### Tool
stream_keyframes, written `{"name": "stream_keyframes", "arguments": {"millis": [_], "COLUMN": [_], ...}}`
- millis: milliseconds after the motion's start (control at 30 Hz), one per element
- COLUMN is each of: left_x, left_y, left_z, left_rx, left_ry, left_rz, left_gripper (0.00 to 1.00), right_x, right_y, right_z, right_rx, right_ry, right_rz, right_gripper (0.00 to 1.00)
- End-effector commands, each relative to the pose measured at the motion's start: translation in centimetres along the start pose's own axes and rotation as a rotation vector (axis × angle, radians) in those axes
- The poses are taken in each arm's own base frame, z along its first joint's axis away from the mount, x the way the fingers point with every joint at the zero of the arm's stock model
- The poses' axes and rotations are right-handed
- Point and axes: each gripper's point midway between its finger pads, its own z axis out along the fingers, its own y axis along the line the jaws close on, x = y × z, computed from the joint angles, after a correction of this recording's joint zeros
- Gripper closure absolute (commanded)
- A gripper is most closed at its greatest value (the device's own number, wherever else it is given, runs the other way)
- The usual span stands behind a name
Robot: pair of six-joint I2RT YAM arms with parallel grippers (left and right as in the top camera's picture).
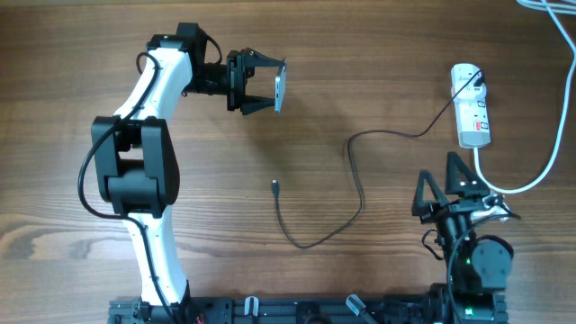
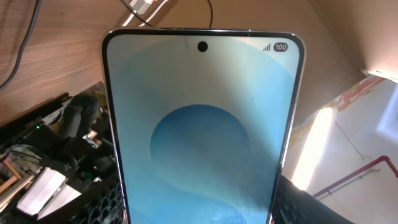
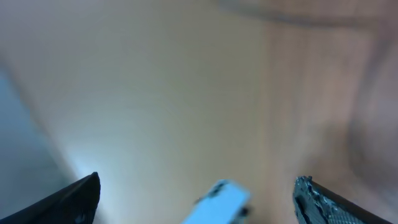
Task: Plug charger to phone and switch on socket
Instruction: 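Move the right gripper toward the phone held by the left gripper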
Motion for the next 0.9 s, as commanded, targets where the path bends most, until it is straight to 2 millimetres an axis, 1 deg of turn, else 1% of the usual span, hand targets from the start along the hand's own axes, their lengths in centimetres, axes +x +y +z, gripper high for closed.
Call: {"name": "stream_keyframes", "arguments": {"millis": [0, 100, 233, 333, 367, 400, 433, 500, 533, 567, 633, 667, 733, 767, 800, 833, 867], "left_x": [2.1, 2.1, 2.1, 2.1, 2.1, 2.1, 2.1, 2.1, 2.1, 2.1, 2.1, 2.1, 2.1, 2.1, 2.1, 2.1, 2.1], "left_y": [-1.7, -1.7, -1.7, -1.7, -1.7, -1.7, -1.7, -1.7, -1.7, -1.7, -1.7, -1.7, -1.7, -1.7, -1.7, -1.7, -1.7], "left_z": [-0.4, -0.4, -0.4, -0.4, -0.4, -0.4, -0.4, -0.4, -0.4, -0.4, -0.4, -0.4, -0.4, -0.4, -0.4, -0.4, -0.4], "left_rx": [0.047, 0.047, 0.047, 0.047, 0.047, 0.047, 0.047, 0.046, 0.045, 0.045, 0.045, 0.045, 0.045, 0.045, 0.045, 0.045, 0.045], "left_ry": [0.031, 0.031, 0.031, 0.031, 0.031, 0.031, 0.031, 0.030, 0.029, 0.029, 0.029, 0.029, 0.029, 0.029, 0.029, 0.029, 0.029], "left_rz": [0.033, 0.033, 0.034, 0.034, 0.037, 0.037, 0.037, 0.037, 0.037, 0.037, 0.037, 0.037, 0.037, 0.038, 0.038, 0.038, 0.038], "left_gripper": [0.29, 0.29, 0.29, 0.29, 0.29, 0.29, 0.30, 0.30, 0.30, 0.30, 0.30, 0.30, 0.30, 0.30, 0.30, 0.30, 0.30], "right_x": [3.1, 4.2, 5.6, 7.1, 7.6, 8.4, 8.9, 10.0, 10.3, 10.2, 9.8, 9.5, 9.1, 8.9, 9.6, 10.4, 11.3], "right_y": [3.3, 6.9, 9.4, 11.1, 11.7, 12.5, 12.8, 13.3, 13.4, 13.2, 12.3, 11.7, 11.2, 10.5, 8.5, 7.7, 7.5], "right_z": [-0.5, -1.4, -2.1, -2.3, -2.3, -2.1, -1.8, -1.1, -0.7, 0.2, 1.3, 2.0, 3.5, 4.3, 4.1, 3.9, 4.0], "right_rx": [-0.139, -0.302, -0.358, -0.369, -0.364, -0.341, -0.312, -0.254, -0.214, -0.119, 0.035, 0.127, 0.211, 0.254, 0.337, 0.360, 0.326], "right_ry": [0.155, 0.167, 0.181, 0.226, 0.245, 0.276, 0.315, 0.409, 0.447, 0.498, 0.567, 0.600, 0.608, 0.608, 0.686, 0.759, 0.844], "right_rz": [-0.146, -0.347, -0.588, -0.732, -0.787, -0.883, -0.954, -1.077, -1.107, -1.126, -1.094, -1.028, -0.899, -0.803, -0.656, -0.584, -0.578], "right_gripper": [0.00, 0.00, 0.00, 0.00, 0.00, 0.00, 0.00, 0.00, 0.00, 0.00, 0.00, 0.00, 0.00, 0.00, 0.00, 0.00, 0.00]}}
